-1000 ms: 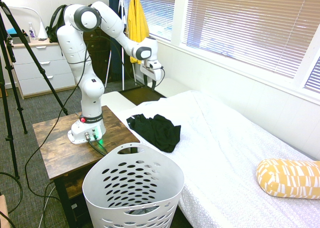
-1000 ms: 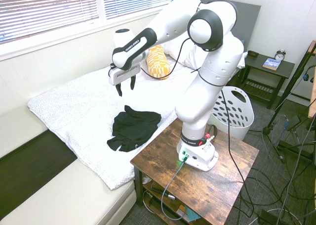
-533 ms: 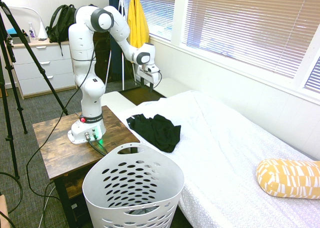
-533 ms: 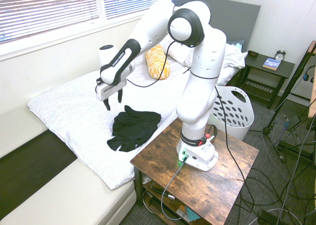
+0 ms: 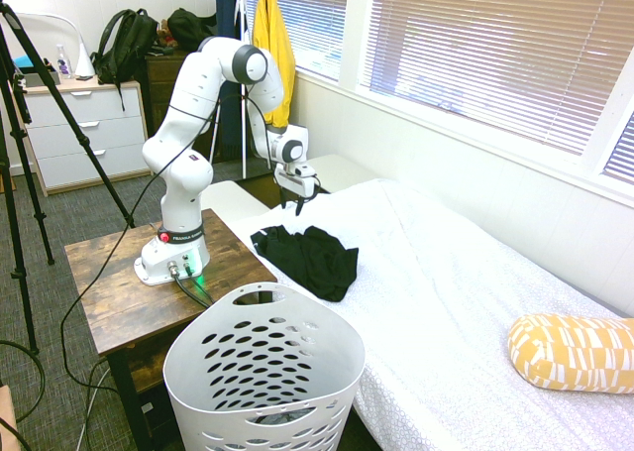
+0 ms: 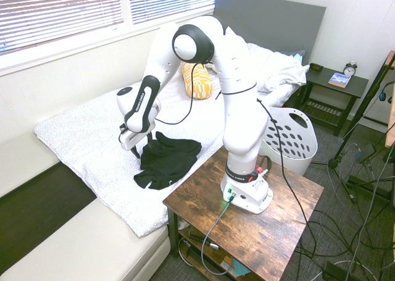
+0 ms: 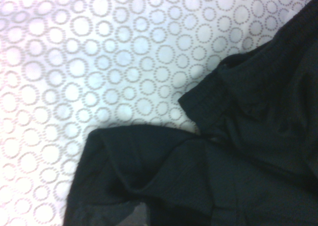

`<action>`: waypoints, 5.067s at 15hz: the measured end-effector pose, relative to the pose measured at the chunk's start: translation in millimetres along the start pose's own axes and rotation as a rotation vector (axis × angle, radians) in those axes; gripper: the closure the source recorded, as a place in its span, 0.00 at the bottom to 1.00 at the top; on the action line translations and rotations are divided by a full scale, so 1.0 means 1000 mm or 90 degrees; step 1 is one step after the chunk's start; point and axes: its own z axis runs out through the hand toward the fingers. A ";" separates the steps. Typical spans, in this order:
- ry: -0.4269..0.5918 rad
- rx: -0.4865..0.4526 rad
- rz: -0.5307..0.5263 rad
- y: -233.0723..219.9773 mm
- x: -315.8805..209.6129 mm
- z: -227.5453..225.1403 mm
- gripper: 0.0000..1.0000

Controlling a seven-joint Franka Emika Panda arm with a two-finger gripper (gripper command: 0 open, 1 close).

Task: Put my clothes in the laundry bag

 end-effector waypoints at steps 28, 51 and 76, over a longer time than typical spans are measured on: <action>0.067 -0.323 -0.028 -0.022 -0.010 0.144 1.00; 0.057 -0.301 -0.014 0.003 -0.011 0.160 1.00; -0.066 -0.113 0.001 0.156 0.068 -0.397 1.00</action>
